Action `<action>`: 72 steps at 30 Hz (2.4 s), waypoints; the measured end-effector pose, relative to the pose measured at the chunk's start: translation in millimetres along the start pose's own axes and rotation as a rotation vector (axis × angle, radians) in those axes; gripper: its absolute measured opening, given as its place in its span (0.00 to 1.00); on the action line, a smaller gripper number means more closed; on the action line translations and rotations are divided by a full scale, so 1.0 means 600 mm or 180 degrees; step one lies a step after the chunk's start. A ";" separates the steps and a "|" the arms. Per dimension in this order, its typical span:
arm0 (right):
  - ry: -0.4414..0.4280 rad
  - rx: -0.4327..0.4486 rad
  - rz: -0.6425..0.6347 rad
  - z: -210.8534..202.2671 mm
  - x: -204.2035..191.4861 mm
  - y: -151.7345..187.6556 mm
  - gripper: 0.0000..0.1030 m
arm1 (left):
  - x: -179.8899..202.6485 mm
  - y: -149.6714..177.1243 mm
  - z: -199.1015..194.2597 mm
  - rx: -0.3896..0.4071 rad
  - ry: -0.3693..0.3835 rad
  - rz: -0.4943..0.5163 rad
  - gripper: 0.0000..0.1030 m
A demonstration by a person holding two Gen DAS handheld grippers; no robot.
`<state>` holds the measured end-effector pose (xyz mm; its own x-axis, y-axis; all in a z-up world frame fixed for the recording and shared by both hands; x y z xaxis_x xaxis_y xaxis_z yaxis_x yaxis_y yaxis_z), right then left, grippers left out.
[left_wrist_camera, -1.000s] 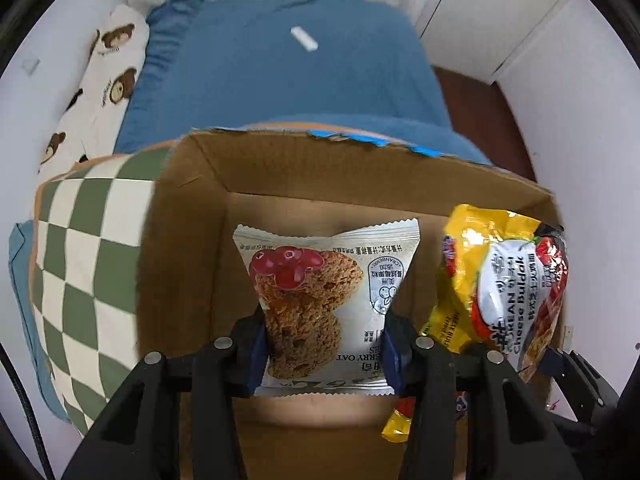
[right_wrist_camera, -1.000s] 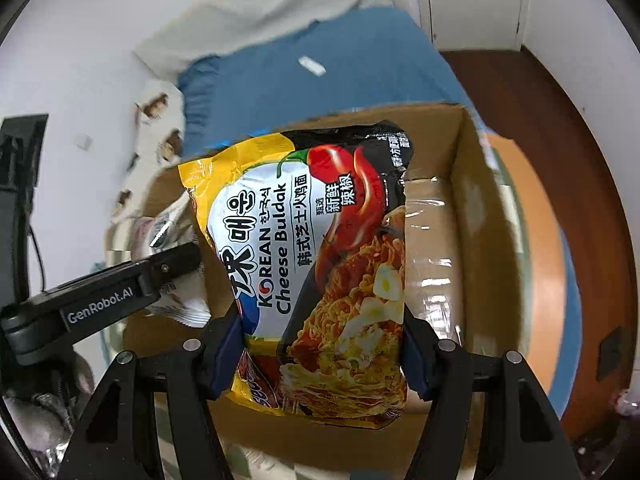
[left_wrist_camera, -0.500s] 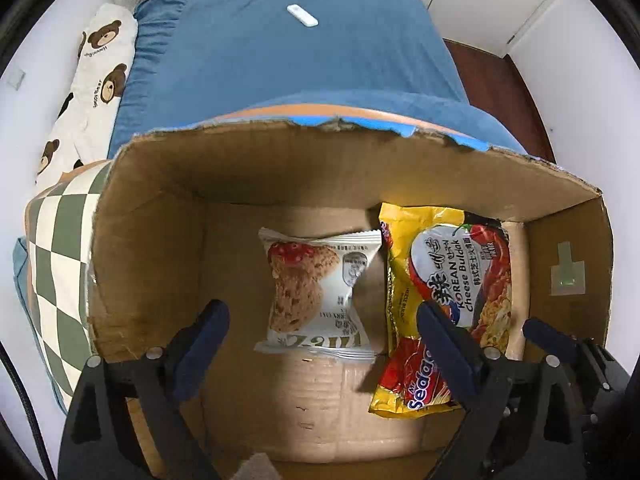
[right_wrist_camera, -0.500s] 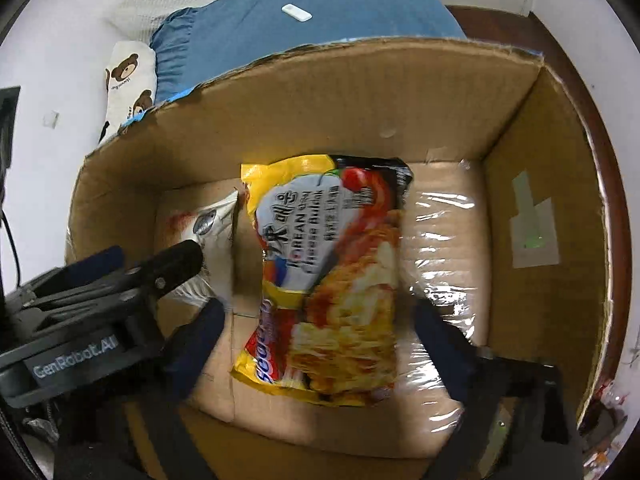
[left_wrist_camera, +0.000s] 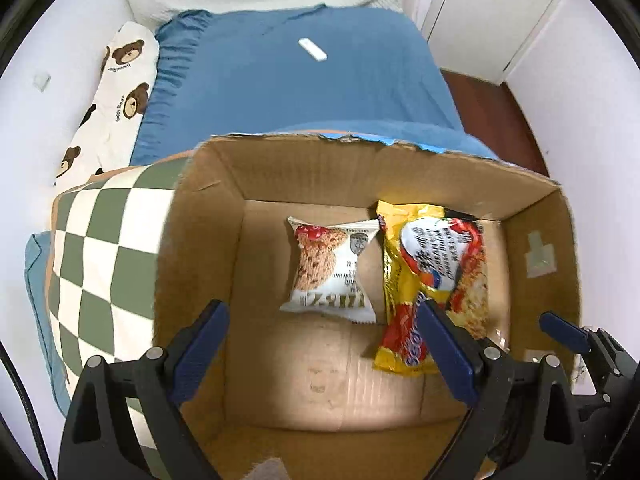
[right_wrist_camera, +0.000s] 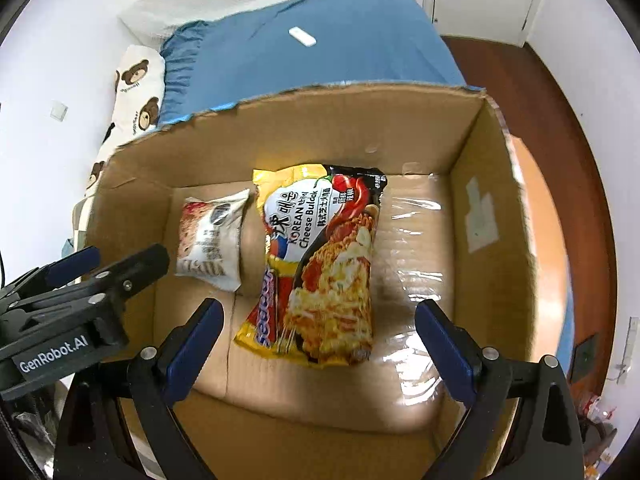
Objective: Organize snacks
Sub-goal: 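Carry both packets into the cardboard box and open both grippers, then grasp the Franzzi biscuit packet with the right gripper while the left grasps the yellow packet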
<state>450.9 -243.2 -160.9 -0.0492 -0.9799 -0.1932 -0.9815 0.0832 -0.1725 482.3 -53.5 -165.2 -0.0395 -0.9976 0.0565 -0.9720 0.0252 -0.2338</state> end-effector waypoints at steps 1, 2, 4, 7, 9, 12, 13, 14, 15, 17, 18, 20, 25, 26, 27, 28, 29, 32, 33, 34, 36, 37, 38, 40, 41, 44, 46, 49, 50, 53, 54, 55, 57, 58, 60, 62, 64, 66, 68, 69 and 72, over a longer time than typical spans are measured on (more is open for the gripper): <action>0.0002 0.0040 -0.0008 -0.011 -0.003 0.003 0.96 | -0.001 0.004 -0.011 0.0038 0.0007 -0.0012 0.93; 0.0007 0.0109 -0.0022 -0.028 -0.004 0.012 0.96 | -0.001 0.012 -0.027 0.0097 0.0024 -0.0021 0.93; 0.0009 0.0206 -0.0046 -0.053 -0.013 0.023 0.96 | -0.002 0.025 -0.056 0.0196 0.0047 -0.0026 0.93; -0.0046 0.0385 -0.0046 -0.100 -0.020 0.047 0.96 | -0.003 0.048 -0.102 0.0341 0.0076 -0.0036 0.93; -0.0088 0.0477 -0.0045 -0.123 -0.034 0.062 0.96 | -0.007 0.070 -0.137 0.0453 0.0093 -0.0035 0.93; -0.0185 0.0586 -0.0016 -0.161 -0.041 0.094 0.96 | -0.016 0.105 -0.179 0.0584 0.0096 -0.0025 0.93; -0.0213 0.0616 0.0003 -0.169 -0.041 0.107 0.96 | -0.020 0.119 -0.189 0.0612 0.0090 -0.0024 0.93; -0.0252 0.0641 0.0026 -0.179 -0.040 0.123 0.96 | -0.025 0.136 -0.198 0.0623 0.0092 -0.0023 0.93; -0.0295 0.0652 0.0050 -0.187 -0.038 0.139 0.96 | -0.030 0.148 -0.202 0.0620 0.0082 -0.0029 0.93; -0.0369 0.0656 0.0138 -0.186 -0.039 0.175 0.96 | -0.046 0.181 -0.204 0.0586 0.0022 -0.0022 0.93; -0.0411 0.0645 0.0189 -0.182 -0.037 0.194 0.96 | -0.059 0.204 -0.196 0.0536 -0.0052 -0.0028 0.93; -0.0536 0.0588 0.0341 -0.166 -0.031 0.237 0.96 | -0.085 0.237 -0.170 0.0483 -0.0119 -0.0040 0.93; -0.0871 0.0237 0.0798 -0.064 -0.023 0.320 0.96 | -0.148 0.310 -0.060 -0.0155 -0.0118 -0.0264 0.93; -0.0912 0.0150 0.0852 -0.040 -0.026 0.333 0.95 | -0.156 0.321 -0.037 -0.0284 -0.0110 -0.0312 0.93; -0.0923 0.0092 0.0886 -0.018 -0.030 0.344 0.95 | -0.163 0.332 -0.013 -0.0417 -0.0110 -0.0364 0.93; -0.0922 0.0050 0.0908 0.001 -0.035 0.354 0.92 | -0.166 0.341 0.008 -0.0528 -0.0069 -0.0395 0.93; -0.0930 0.0006 0.0920 0.019 -0.041 0.362 0.91 | -0.170 0.349 0.025 -0.0604 -0.0074 -0.0428 0.93; -0.0915 -0.0141 0.0889 0.063 -0.061 0.381 0.88 | -0.165 0.364 0.029 -0.0461 -0.0034 -0.0318 0.92; -0.0904 -0.0167 0.0862 0.071 -0.066 0.384 0.88 | -0.156 0.368 0.023 -0.0408 0.0019 -0.0165 0.92; -0.0884 -0.0196 0.0816 0.080 -0.073 0.390 0.88 | -0.147 0.372 0.016 -0.0358 0.0032 0.0018 0.92; -0.0863 -0.0230 0.0754 0.089 -0.081 0.398 0.88 | -0.132 0.388 0.003 -0.0273 -0.0209 0.0494 0.92; -0.0853 -0.0264 0.0723 0.095 -0.085 0.404 0.88 | -0.125 0.395 0.002 -0.0253 -0.0318 0.0700 0.92; -0.0860 -0.0282 0.0704 0.098 -0.088 0.407 0.88 | -0.118 0.404 0.007 -0.0261 -0.0392 0.0879 0.92; -0.0843 -0.0314 0.0671 0.105 -0.092 0.414 0.88 | -0.109 0.418 0.027 -0.0327 -0.0524 0.1145 0.92; -0.0838 -0.0330 0.0652 0.110 -0.095 0.416 0.88 | -0.103 0.425 0.042 -0.0357 -0.0589 0.1284 0.92; -0.0780 -0.0357 0.0633 0.120 -0.101 0.418 0.88 | -0.104 0.422 0.074 -0.0370 -0.0707 0.1431 0.92; -0.0745 -0.0343 0.0624 0.123 -0.105 0.419 0.88 | -0.107 0.416 0.086 -0.0363 -0.0702 0.1345 0.92; -0.0708 -0.0317 0.0637 0.125 -0.110 0.414 0.88 | -0.129 0.397 0.095 -0.0354 -0.0648 0.0999 0.92; -0.0704 -0.0314 0.0652 0.127 -0.112 0.411 0.88 | -0.144 0.391 0.098 -0.0388 -0.0607 0.0796 0.92; -0.0688 -0.0273 0.0734 0.142 -0.126 0.398 0.88 | -0.189 0.374 0.102 -0.0444 -0.0586 0.0335 0.92; -0.0670 -0.0249 0.0766 0.152 -0.135 0.393 0.88 | -0.201 0.371 0.101 -0.0450 -0.0571 0.0209 0.92; -0.0632 -0.0210 0.0800 0.162 -0.146 0.383 0.88 | -0.211 0.368 0.097 -0.0441 -0.0565 0.0107 0.91; -0.0531 -0.0179 0.0799 0.178 -0.165 0.368 0.83 | -0.227 0.364 0.082 -0.0415 -0.0524 -0.0018 0.91; -0.0450 -0.0184 0.0762 0.190 -0.175 0.362 0.74 | -0.232 0.365 0.073 -0.0448 -0.0520 -0.0061 0.91; -0.0238 -0.0248 0.0572 0.213 -0.199 0.356 0.66 | -0.233 0.368 0.050 -0.0388 -0.0464 -0.0015 0.91; -0.0151 -0.0241 0.0332 0.219 -0.214 0.358 0.62 | -0.227 0.378 0.032 -0.0370 -0.0468 0.0126 0.92; -0.0111 -0.0245 0.0092 0.214 -0.219 0.368 0.60 | -0.218 0.392 0.027 -0.0406 -0.0407 0.0233 0.92; -0.0051 -0.0308 -0.0093 0.208 -0.211 0.385 0.60 | -0.201 0.410 0.037 -0.0505 -0.0357 0.0348 0.92; -0.0009 -0.0373 -0.0218 0.203 -0.201 0.401 0.60 | -0.193 0.421 0.061 -0.0632 -0.0418 0.0422 0.92; 0.0027 -0.0406 -0.0277 0.200 -0.197 0.409 0.60 | -0.189 0.425 0.071 -0.0677 -0.0415 0.0416 0.91; 0.0093 -0.0467 -0.0366 0.193 -0.186 0.436 0.60 | -0.191 0.430 0.106 -0.0793 -0.0272 0.0200 0.56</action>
<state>221.3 -91.0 -296.6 0.0617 -0.9865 -0.1518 -0.9973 -0.0549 -0.0488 251.0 62.9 -293.7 -0.0922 -0.9951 -0.0351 -0.9957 0.0918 0.0125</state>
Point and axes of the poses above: each gripper's, at about its wrist camera, not at the fingertips, and z roughly the way its jaws point, x to its right, y to its underside, the point moved 3 cm from there along z, roughly the way its jaws point
